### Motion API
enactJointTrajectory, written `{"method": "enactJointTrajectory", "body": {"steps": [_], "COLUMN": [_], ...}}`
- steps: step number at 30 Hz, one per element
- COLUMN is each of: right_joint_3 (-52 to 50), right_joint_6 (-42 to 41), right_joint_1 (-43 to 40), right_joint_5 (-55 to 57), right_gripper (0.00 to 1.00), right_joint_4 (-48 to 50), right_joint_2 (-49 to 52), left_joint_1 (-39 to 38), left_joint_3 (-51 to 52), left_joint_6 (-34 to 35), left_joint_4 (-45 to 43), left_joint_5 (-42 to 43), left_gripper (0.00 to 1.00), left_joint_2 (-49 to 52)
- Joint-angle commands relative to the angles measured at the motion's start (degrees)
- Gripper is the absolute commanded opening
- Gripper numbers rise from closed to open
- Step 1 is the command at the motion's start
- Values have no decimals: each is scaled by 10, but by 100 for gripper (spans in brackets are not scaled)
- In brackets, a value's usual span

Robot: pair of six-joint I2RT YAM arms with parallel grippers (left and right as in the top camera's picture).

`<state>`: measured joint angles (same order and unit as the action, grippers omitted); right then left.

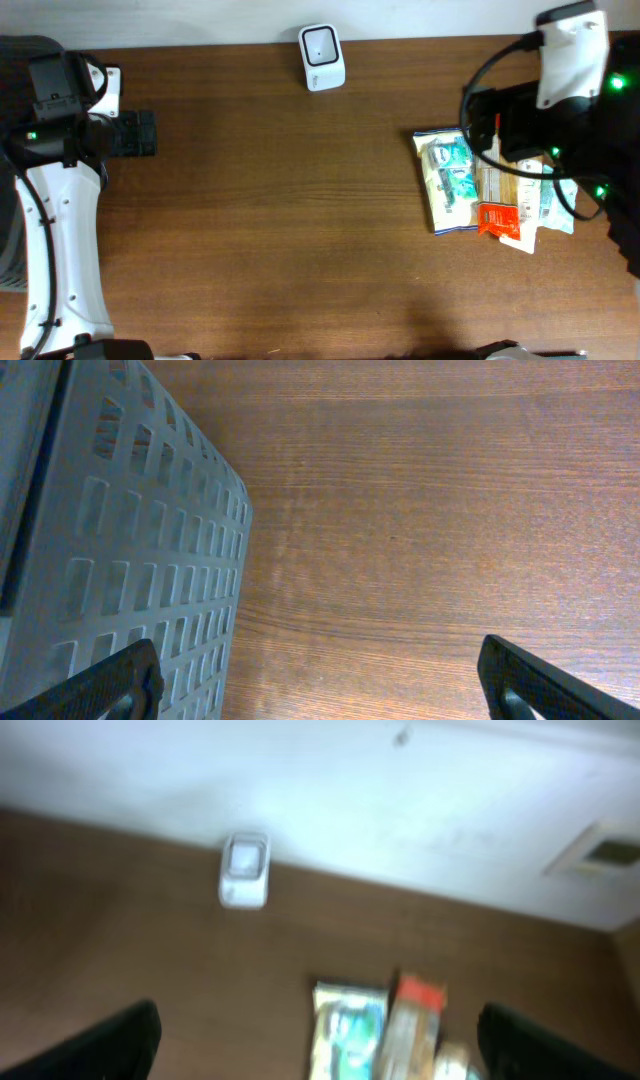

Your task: Scan the item barcode

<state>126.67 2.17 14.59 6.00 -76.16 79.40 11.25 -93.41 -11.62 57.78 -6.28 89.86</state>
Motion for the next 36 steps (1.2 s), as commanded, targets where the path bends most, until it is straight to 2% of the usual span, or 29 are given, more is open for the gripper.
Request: {"method": "enactJointTrajectory", "body": {"steps": [1, 3, 6, 12, 16, 20, 24, 28, 32, 36], "right_joint_3": [-135, -267, -448, -861, -1063, -1181, -1235, -1262, -1264, -1264], "right_joint_6": [67, 96, 96, 96, 96, 94, 94, 94, 94, 64], "right_joint_1": [-41, -67, -89, -94, -94, -93, -93, -93, -93, -93], "right_joint_5": [-43, -74, -90, -90, -90, -93, -101, -115, -136, -135], "right_gripper": [99, 99, 99, 99, 99, 99, 99, 99, 99, 99], "right_joint_4": [87, 205, 357, 663, 797, 830, 823, 815, 730, 724], "right_joint_2": [-68, -136, -229, -466, -595, -706, -770, -792, -792, -792], "left_joint_1": [3, 3, 3, 3, 3, 3, 3, 3, 3, 3], "left_joint_3": [-8, -8, -8, -8, -8, -8, -8, -8, -8, -8], "left_joint_6": [-7, -7, -7, -7, -7, -7, -7, -7, -7, -7], "left_joint_4": [-1, 0, 0, 0, 0, 0, 0, 0, 0, 0], "left_joint_5": [-2, -2, -2, -2, -2, -2, -2, -2, -2, -2], "left_gripper": [99, 99, 99, 99, 99, 99, 99, 99, 99, 99], "left_joint_2": [-6, -6, -6, -6, -6, -6, -6, -6, -6, -6]}}
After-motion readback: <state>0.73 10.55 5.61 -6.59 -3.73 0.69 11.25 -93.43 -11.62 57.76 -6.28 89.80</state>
